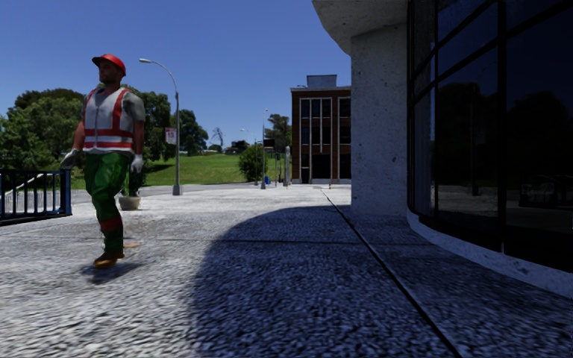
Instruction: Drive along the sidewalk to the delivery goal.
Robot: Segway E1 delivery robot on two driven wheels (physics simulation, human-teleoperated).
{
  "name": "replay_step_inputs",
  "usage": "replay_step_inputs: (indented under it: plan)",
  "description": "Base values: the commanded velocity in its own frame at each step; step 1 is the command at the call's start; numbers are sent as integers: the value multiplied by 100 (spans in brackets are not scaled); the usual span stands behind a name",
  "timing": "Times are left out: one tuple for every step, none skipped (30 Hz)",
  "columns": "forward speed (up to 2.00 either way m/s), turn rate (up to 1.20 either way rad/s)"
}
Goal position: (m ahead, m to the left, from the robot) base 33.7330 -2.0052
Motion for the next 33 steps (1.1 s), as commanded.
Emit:
replay_step_inputs:
  plan:
    - [200,0]
    - [200,0]
    - [200,0]
    - [200,0]
    - [200,0]
    - [200,0]
    - [200,0]
    - [200,0]
    - [200,0]
    - [200,0]
    - [200,0]
    - [200,0]
    - [200,0]
    - [200,0]
    - [200,0]
    - [200,0]
    - [200,0]
    - [200,-1]
    - [200,-1]
    - [200,-7]
    - [200,-9]
    - [200,-10]
    - [200,-10]
    - [200,-12]
    - [200,-13]
    - [200,-15]
    - [200,-15]
    - [200,-16]
    - [200,-16]
    - [200,-16]
    - [200,-16]
    - [200,-17]
    - [200,-17]
